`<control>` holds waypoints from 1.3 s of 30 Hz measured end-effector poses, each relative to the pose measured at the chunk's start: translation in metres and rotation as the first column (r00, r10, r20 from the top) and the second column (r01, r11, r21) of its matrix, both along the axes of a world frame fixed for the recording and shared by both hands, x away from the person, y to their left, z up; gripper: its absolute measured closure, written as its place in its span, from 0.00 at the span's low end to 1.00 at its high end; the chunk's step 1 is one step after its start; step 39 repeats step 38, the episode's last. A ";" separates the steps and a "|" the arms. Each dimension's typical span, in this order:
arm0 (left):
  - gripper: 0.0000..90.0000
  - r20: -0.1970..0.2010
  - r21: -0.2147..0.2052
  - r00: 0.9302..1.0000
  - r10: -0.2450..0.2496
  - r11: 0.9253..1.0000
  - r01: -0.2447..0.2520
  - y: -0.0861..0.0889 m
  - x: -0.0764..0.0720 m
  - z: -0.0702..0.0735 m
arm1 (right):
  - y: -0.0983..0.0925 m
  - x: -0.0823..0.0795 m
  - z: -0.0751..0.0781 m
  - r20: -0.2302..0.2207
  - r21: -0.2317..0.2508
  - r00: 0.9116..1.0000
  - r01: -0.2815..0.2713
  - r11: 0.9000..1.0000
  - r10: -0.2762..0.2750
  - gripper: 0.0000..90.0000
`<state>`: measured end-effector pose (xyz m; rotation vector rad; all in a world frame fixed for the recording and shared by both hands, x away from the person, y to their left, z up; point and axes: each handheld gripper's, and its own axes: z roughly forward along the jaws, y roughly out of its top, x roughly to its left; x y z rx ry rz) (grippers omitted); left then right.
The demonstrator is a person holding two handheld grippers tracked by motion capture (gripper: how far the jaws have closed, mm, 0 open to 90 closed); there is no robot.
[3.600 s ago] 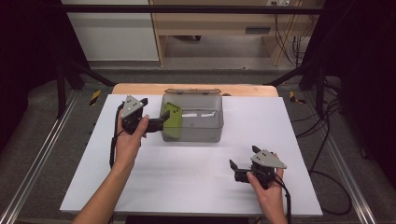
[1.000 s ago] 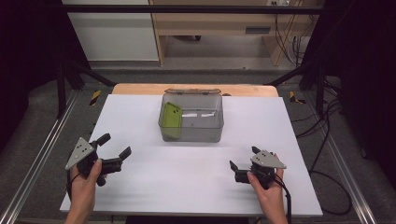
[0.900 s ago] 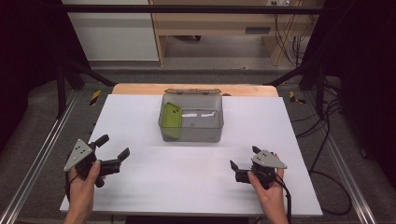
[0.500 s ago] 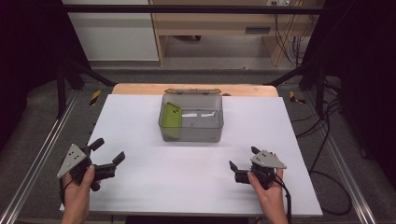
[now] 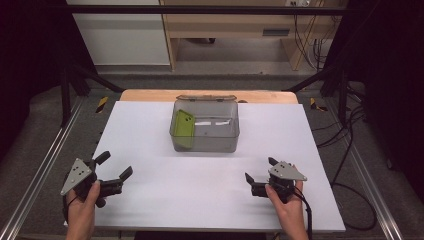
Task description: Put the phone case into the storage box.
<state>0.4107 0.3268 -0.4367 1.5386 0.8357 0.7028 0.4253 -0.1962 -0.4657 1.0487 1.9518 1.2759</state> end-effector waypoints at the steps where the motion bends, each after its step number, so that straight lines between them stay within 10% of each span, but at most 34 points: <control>1: 0.02 0.004 0.005 1.000 -0.002 1.000 0.002 0.000 0.000 -0.001 | 0.000 0.000 0.000 -0.001 0.000 1.000 0.000 1.000 0.000 0.05; 39: 0.02 -0.070 -0.024 0.997 0.029 0.999 -0.031 -0.011 0.006 -0.029 | -0.029 -0.003 -0.006 0.072 0.083 0.994 0.075 0.994 -0.081 0.06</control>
